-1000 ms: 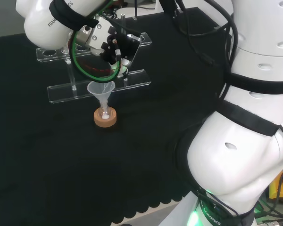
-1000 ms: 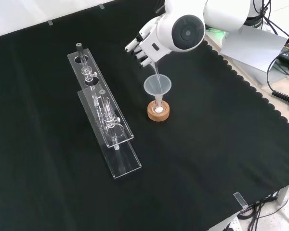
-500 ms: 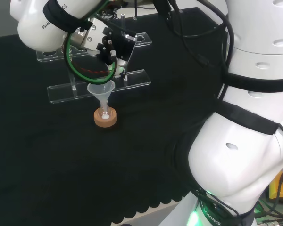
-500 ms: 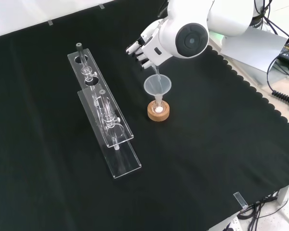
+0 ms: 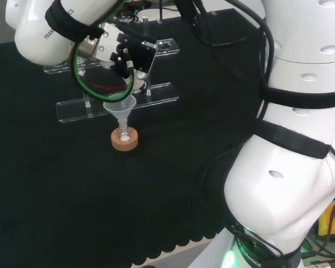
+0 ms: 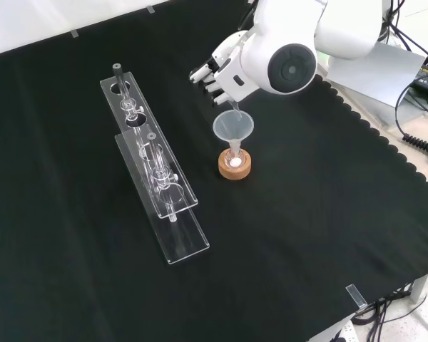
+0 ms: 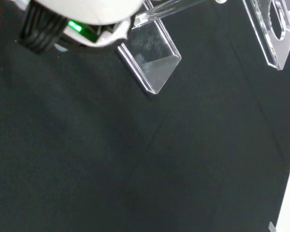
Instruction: Pour all the NaCl from the weighing funnel into the round-bottom flask.
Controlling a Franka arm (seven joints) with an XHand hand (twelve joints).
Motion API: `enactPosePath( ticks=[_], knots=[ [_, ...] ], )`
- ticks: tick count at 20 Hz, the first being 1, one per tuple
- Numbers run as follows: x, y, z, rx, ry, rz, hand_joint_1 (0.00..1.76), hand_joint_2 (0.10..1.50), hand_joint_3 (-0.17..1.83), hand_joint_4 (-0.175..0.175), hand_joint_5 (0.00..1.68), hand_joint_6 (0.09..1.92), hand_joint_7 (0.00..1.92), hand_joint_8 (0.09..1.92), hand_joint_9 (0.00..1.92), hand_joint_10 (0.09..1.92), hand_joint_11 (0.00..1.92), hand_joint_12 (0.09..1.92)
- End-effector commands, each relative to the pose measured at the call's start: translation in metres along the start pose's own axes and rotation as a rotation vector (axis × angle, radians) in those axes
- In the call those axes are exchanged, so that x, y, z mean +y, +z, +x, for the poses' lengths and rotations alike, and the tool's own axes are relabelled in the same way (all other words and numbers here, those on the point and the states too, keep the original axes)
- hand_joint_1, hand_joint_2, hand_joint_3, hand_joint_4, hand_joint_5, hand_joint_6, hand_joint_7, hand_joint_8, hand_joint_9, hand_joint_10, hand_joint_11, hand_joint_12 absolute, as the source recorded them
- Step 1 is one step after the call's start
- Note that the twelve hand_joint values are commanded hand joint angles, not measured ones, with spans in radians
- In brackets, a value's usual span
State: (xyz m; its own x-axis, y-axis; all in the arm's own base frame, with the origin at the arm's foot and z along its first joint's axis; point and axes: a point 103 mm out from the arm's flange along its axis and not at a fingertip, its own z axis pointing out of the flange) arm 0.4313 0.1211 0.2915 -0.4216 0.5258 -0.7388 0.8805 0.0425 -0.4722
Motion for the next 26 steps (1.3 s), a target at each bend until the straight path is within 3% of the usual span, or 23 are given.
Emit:
enactPosePath(
  ticks=[1,26],
  knots=[
    [-0.001,-0.004,0.002,-0.019,0.002,0.01,1.09,0.63,0.86,0.175,1.13,1.02,0.95,0.71,1.01,0.53,0.51,1.28],
    [-0.004,-0.017,0.007,-0.107,0.012,0.062,1.09,0.63,0.85,0.175,1.13,1.01,0.94,0.71,1.01,0.53,0.5,1.28]
  ],
)
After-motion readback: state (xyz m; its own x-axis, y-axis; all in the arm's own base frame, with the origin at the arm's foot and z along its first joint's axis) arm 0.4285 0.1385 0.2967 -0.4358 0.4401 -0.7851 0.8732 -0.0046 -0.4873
